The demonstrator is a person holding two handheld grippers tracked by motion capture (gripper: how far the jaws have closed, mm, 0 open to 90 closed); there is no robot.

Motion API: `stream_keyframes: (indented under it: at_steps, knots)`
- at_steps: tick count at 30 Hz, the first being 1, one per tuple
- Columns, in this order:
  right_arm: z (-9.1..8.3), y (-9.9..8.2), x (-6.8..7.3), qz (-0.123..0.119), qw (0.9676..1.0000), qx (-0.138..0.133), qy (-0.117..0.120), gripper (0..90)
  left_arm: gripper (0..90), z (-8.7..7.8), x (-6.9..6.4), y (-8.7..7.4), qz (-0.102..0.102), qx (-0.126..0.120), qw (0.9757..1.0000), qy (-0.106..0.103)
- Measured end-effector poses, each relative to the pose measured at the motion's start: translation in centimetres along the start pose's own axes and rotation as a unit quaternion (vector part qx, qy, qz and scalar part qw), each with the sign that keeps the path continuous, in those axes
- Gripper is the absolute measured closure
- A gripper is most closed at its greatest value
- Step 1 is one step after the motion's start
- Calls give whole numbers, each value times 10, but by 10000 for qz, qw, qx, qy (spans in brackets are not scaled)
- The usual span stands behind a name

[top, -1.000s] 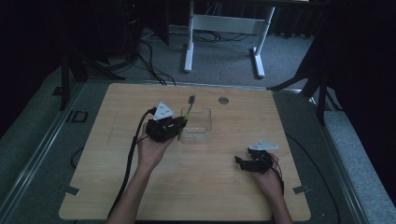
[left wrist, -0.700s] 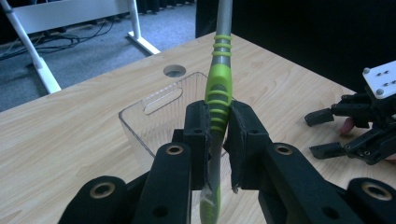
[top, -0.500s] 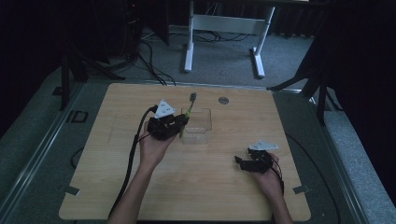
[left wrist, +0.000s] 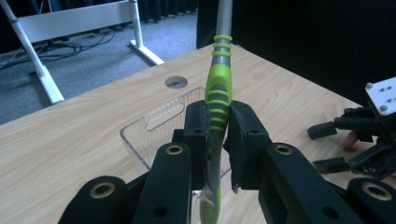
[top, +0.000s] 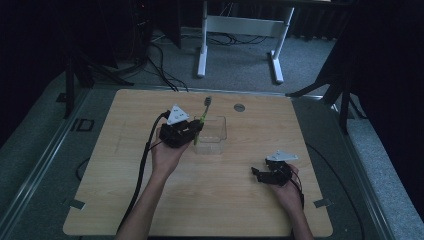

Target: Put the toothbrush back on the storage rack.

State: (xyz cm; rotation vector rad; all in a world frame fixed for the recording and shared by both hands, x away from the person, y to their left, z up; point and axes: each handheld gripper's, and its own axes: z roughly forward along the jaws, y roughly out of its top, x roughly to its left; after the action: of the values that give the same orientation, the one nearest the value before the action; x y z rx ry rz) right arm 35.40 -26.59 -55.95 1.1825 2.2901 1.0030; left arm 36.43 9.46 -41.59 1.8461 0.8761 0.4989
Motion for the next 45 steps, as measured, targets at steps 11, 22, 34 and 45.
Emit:
stream_keyframes:
  at_steps: [11, 22, 34, 45]
  knots:
    - [0, 1, 0, -11, 10000, 6, 16, 277, 785, 3, 1, 2, 13, -132, 9999, 60]
    - [1, 1, 0, -22, 10000, 5, 19, 278, 785, 5, 2, 4, 45, -279, 9995, 113]
    - [1, 1, 0, -23, 10000, 9, 18, 278, 785, 10, 6, 5, 22, -355, 9993, 142]
    - [1, 1, 0, -24, 10000, 8, 18, 278, 785, 16, 9, 6, 10, -364, 9992, 181]
